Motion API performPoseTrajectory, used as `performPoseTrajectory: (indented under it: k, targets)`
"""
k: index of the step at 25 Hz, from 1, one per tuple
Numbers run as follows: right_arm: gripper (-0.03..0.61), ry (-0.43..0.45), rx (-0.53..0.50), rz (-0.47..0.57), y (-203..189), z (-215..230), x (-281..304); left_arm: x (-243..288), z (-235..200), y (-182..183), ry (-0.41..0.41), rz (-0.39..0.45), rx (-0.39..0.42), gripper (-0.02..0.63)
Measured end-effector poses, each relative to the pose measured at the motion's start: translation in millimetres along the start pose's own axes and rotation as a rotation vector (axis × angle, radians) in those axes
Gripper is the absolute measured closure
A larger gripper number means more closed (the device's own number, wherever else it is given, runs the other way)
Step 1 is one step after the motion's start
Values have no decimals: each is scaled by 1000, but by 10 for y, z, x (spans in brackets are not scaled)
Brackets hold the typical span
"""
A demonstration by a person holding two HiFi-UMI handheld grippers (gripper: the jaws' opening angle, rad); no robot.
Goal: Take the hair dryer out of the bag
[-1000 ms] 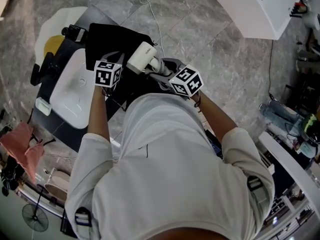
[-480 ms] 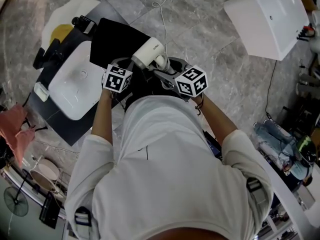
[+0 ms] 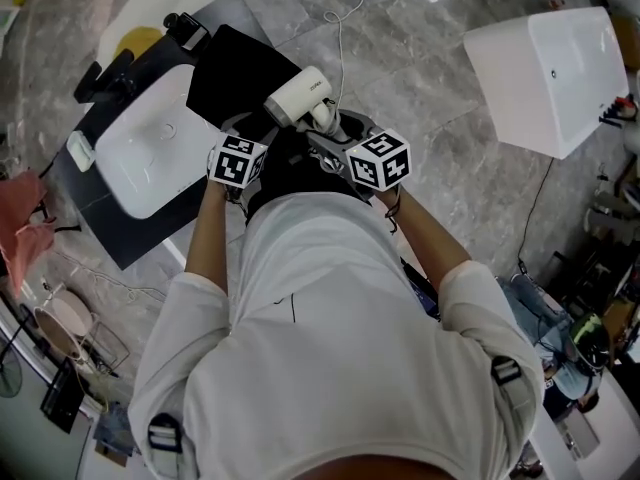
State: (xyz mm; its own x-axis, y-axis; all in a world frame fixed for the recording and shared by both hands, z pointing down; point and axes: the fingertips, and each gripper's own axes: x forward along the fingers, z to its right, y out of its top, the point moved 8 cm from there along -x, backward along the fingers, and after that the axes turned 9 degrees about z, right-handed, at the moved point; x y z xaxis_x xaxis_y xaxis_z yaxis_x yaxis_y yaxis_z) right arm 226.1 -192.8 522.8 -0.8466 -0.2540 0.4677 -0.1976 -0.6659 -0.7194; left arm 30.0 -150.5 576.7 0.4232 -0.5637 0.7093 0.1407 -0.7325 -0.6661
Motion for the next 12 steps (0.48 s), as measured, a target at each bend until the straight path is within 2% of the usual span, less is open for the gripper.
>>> performPoseTrajectory:
  k: [7,12]
  targets:
    - [304,57,-37,6,124,-41,125,-405,62,-15,75,87,-121,376]
    - [304,128,-39,-5,200,-118,290,-768,76,-40,190,168,-206,376]
